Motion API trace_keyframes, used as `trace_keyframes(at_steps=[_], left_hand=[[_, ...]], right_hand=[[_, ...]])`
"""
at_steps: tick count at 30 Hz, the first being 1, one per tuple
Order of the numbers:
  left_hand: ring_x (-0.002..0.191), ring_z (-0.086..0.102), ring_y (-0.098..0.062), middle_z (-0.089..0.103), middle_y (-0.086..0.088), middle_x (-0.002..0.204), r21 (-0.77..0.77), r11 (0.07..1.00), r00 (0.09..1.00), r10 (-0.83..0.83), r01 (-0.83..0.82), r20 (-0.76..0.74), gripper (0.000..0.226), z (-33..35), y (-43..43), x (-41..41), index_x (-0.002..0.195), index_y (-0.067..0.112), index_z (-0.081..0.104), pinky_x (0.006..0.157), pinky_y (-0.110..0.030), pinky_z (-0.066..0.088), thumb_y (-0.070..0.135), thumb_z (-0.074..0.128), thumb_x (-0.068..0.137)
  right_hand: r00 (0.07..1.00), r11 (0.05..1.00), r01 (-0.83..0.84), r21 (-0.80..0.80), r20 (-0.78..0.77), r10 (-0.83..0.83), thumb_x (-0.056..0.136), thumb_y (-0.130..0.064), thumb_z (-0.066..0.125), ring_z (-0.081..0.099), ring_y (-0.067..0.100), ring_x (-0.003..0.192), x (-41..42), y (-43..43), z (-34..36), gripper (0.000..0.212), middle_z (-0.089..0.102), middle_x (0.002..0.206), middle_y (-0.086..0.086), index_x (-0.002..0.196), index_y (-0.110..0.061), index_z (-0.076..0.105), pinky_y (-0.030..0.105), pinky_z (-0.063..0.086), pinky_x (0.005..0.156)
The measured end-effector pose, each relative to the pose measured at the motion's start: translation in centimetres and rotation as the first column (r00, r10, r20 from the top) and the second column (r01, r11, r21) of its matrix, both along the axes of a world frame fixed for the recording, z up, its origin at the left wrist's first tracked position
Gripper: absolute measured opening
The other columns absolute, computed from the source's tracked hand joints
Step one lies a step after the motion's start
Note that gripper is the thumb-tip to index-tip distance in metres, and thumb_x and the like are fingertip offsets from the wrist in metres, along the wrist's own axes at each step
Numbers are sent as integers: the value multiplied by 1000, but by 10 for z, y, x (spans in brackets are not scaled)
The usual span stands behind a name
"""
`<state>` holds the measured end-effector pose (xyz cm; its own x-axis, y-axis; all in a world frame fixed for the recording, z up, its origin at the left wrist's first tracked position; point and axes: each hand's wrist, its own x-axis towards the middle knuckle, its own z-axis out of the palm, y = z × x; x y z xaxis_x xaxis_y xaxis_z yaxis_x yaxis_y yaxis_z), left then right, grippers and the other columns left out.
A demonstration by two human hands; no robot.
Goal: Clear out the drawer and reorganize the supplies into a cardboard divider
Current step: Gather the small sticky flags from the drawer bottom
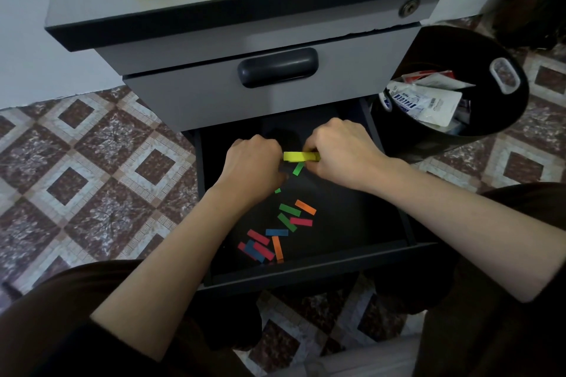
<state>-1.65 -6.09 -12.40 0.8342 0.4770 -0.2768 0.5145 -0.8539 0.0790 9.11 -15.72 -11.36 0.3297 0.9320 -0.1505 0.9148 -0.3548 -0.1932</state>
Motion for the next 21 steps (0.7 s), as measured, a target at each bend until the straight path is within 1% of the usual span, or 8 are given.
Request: trace_keyframes(at_steps=[2, 5, 8, 13, 14, 16, 18, 21], left_hand=[[90, 61, -18, 67, -1, 95, 1, 1000, 1000, -21, 21, 7, 23, 2, -2, 0, 102, 14, 65, 78, -28, 40, 32, 56, 91], [93, 61, -19, 66, -2, 100, 19, 998, 998, -63, 63, 5, 26, 1, -5, 1, 107, 14, 63, 83, -29, 42, 33, 53, 93], [93, 60, -20, 64, -4, 100, 65, 994, 996, -86, 86, -14, 27, 1, -8, 2, 109, 14, 62, 80, -28, 40, 34, 51, 94], [94, 61, -17, 66, 0, 99, 47, 999, 999, -25, 26, -26, 35, 1, 1, -1, 116, 18, 62, 72, -27, 40, 41, 56, 90], [97, 60, -17, 66, 0, 103, 35, 999, 1000, -9, 10, -15, 39, 2, 5, -1, 120, 19, 60, 75, -28, 43, 42, 57, 89], [106, 58, -18, 62, 0, 116, -4, 1000, 999, -7, 7, 36, 51, 5, 10, -2, 133, 23, 50, 85, -32, 46, 43, 58, 87], [111, 56, -17, 60, 0, 123, -48, 997, 992, -53, 59, 116, 55, 8, 11, -1, 136, 24, 45, 95, -36, 45, 41, 60, 86], [102, 60, -14, 67, 3, 111, -74, 988, 977, -118, 133, 178, 40, 10, 6, 1, 126, 24, 57, 96, -34, 43, 38, 58, 89]], right_hand=[[1000, 1000, -1, 2, -3, 1, 90, -26, 58, 50, 14, 71, -1, 0, 0, 19, 65, 89, 2, 102, -17, 70, 26, 33, 59], [1000, 1000, -3, 15, -8, 4, 90, -26, 59, 51, 13, 71, -1, 0, -1, 19, 66, 89, 1, 102, -16, 70, 24, 33, 57], [1000, 1000, -3, 14, -12, 3, 91, -26, 58, 48, 12, 71, -1, 0, -2, 19, 65, 91, 1, 103, -17, 70, 21, 28, 50], [1000, 1000, 4, 23, -14, -4, 90, -25, 59, 49, 14, 73, 1, 1, -2, 19, 66, 93, 3, 103, -16, 70, 25, 33, 58], [1000, 1000, 6, 24, -18, -5, 90, -24, 58, 50, 14, 73, 1, 1, -1, 19, 66, 93, 2, 102, -16, 70, 24, 32, 57], [1000, 1000, 5, 27, -25, -4, 90, -23, 58, 51, 14, 72, 1, 2, -2, 18, 66, 92, 2, 101, -16, 71, 21, 28, 51], [999, 1000, 3, 28, -41, -2, 90, -23, 58, 51, 13, 72, 1, 1, -3, 19, 66, 92, 2, 103, -15, 70, 20, 27, 49], [996, 1000, 8, 20, -84, -7, 89, -21, 60, 52, 15, 69, 1, 2, -4, 18, 62, 84, 4, 99, -11, 71, 21, 32, 50]])
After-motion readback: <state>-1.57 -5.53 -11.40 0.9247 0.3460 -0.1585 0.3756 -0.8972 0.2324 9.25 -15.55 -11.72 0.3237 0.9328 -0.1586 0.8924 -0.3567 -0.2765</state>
